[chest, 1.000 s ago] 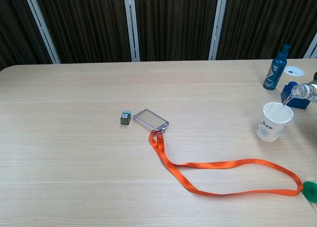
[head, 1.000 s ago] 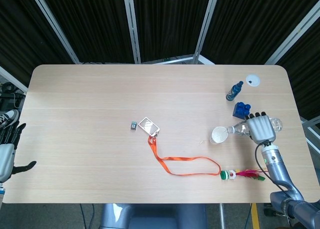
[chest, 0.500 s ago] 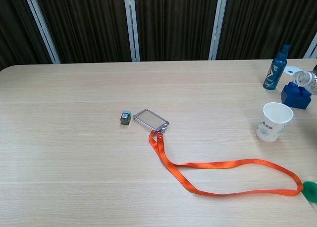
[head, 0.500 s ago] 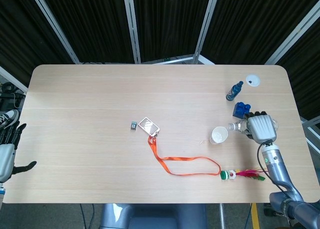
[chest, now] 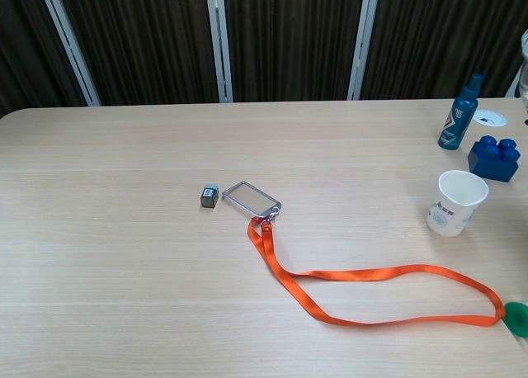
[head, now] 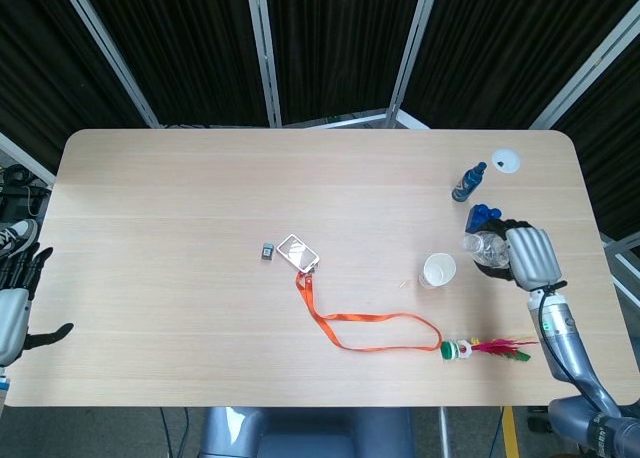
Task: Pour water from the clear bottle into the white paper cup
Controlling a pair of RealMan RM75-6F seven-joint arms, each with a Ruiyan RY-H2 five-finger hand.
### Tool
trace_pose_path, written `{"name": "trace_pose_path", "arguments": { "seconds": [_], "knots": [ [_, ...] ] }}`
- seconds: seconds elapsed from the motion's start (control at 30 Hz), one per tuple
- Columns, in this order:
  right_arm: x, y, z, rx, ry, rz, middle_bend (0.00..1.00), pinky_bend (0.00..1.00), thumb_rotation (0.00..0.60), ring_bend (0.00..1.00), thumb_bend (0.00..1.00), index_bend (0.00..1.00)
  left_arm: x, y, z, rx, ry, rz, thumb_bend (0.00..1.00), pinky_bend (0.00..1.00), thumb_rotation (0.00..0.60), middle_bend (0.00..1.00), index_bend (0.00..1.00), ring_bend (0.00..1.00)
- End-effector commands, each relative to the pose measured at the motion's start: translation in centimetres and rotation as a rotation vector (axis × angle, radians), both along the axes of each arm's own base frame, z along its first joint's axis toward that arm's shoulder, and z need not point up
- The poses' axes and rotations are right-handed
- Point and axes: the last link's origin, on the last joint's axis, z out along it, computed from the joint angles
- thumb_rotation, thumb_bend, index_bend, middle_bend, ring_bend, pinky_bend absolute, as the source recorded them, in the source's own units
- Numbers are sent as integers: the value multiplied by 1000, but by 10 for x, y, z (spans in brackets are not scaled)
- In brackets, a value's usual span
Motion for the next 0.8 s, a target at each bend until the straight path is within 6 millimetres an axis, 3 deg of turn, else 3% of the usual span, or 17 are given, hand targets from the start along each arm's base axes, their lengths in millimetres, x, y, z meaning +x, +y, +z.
{"name": "trace_pose_path", "arguments": {
  "seconds": [0.03,0.5,0.8],
  "knots": [
    [10,4,9,36,-103,22,563,463,600,480,646,420,0,0,0,-1,-1,0,51,0,600,0,0,0],
    [45,11,-13,259,-500,117,569,463,600,485,666,426,-1,2,-2,-12,-4,7,51,0,600,0,0,0],
    [66,9,-56,369,-567,157,570,463,600,485,674,429,-3,4,-5,-22,2,16,51,0,600,0,0,0]
  ]
}}
